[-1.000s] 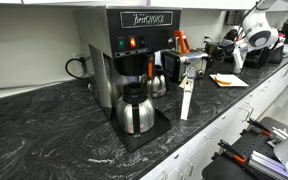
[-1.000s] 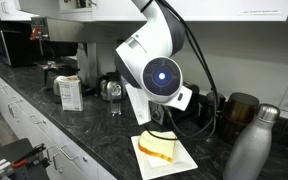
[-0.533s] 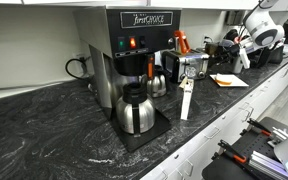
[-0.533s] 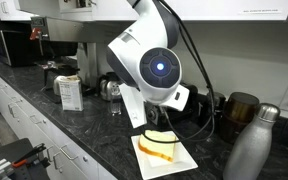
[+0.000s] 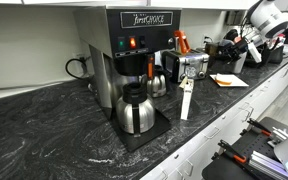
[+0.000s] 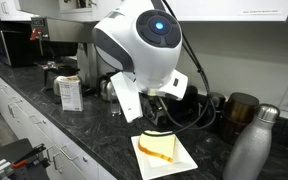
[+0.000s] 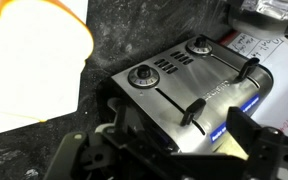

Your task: Push the right lever on the bread toaster upwards

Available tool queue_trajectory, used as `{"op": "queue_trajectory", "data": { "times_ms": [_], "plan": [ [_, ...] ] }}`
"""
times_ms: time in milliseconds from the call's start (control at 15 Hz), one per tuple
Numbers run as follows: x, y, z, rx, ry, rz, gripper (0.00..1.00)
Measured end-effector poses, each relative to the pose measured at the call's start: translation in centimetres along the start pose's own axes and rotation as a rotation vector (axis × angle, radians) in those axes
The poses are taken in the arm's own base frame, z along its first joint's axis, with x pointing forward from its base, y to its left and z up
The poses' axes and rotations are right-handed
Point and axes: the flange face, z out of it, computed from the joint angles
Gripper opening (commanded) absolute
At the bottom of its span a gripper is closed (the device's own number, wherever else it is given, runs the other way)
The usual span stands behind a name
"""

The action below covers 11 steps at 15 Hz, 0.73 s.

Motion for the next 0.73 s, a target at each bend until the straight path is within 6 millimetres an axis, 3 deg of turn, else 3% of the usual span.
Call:
{"op": "queue_trajectory", "data": {
  "times_ms": [267,733],
  "plan": [
    [-0.5,-1.1,-1.4,-0.032,-0.034,-0.043,1.00],
    [-0.8,-1.1,-1.4,-0.031,-0.036,-0.043,1.00]
  ]
}}
